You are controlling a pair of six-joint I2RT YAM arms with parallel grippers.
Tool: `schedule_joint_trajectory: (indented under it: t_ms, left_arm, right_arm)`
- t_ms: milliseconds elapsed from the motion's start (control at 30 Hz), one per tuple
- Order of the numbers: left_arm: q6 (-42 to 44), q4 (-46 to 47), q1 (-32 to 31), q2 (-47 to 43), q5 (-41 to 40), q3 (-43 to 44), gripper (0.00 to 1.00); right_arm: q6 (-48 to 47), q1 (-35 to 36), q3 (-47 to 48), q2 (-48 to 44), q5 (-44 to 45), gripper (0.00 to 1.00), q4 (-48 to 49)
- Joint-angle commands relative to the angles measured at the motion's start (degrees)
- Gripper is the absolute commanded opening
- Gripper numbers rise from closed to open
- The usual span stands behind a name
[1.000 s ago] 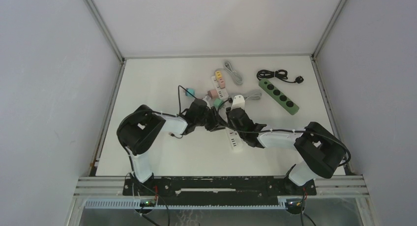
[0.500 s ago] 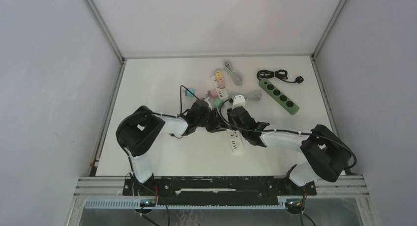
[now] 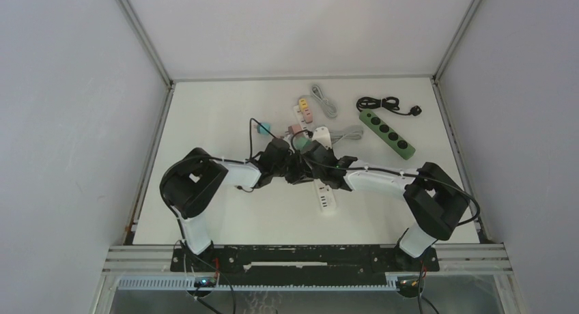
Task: Insert the plug
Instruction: Insert the plug into the socket.
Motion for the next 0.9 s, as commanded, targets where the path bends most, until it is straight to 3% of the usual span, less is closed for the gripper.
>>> schedule_joint_trajectory:
  t_ms: [0,467,867]
  left_arm:
    - [2.99,-4.79,-0.07,-0.42,-5.21,-1.51,0.31]
    - [1.41,-2.56,-0.16,-0.49,-4.4,-2.98,0.3]
    - [0.66,-2.05,-0.25,-1.91,-5.07,-4.15,0.3]
  right_arm:
    - [6.33,1.41,-2.64,4.74,-4.44,0.0,-14.86]
    - [8.48,0.41,-11.77,-1.25,-10.86,0.0,-8.01]
    - [10.45,4.6,-7.84,2.35,-6.38,0.0,-13.98]
